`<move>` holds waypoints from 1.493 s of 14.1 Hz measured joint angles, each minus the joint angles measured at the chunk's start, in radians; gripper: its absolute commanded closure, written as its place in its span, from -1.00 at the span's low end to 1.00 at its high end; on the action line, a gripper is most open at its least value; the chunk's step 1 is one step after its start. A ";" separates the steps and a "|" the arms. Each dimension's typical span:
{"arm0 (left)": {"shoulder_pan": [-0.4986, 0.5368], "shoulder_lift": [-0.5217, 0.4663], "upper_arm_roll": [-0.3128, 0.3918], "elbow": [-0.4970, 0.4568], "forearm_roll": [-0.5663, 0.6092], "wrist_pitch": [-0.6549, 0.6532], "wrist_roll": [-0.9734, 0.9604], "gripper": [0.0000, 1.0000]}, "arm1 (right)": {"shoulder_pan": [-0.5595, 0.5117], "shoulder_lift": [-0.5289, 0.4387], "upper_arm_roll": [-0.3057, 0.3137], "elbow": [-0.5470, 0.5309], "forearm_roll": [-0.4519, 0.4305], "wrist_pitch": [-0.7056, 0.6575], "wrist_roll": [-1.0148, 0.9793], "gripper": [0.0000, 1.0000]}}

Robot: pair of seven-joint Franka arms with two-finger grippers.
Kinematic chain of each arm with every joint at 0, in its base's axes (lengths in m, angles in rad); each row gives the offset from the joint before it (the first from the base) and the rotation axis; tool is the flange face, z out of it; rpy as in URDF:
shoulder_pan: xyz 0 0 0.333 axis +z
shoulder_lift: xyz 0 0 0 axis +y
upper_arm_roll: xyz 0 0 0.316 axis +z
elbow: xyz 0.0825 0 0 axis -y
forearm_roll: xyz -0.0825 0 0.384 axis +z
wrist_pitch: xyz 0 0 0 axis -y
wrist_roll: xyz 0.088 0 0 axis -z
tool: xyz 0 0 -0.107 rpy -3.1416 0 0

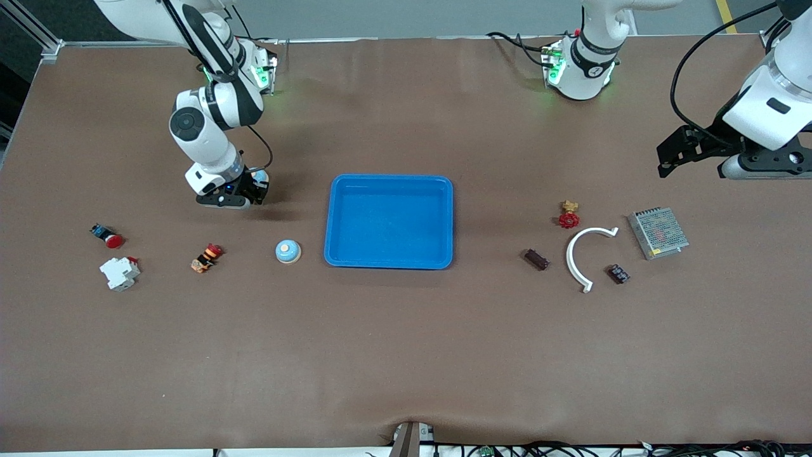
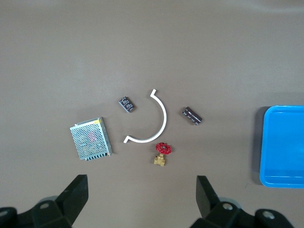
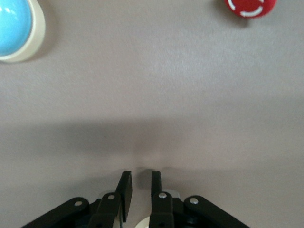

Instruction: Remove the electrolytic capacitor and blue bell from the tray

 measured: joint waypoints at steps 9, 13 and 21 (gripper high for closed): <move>0.000 0.010 -0.003 -0.003 0.000 0.008 0.000 -1.00 | -0.007 -0.020 -0.005 0.255 0.002 -0.379 0.022 -1.00; 0.001 0.010 -0.003 -0.002 0.000 0.009 0.000 -1.00 | -0.018 -0.022 -0.006 0.261 0.002 -0.380 0.023 -1.00; 0.001 0.011 -0.003 -0.002 0.000 0.008 0.000 -1.00 | -0.018 -0.071 -0.006 0.261 0.002 -0.437 0.023 -1.00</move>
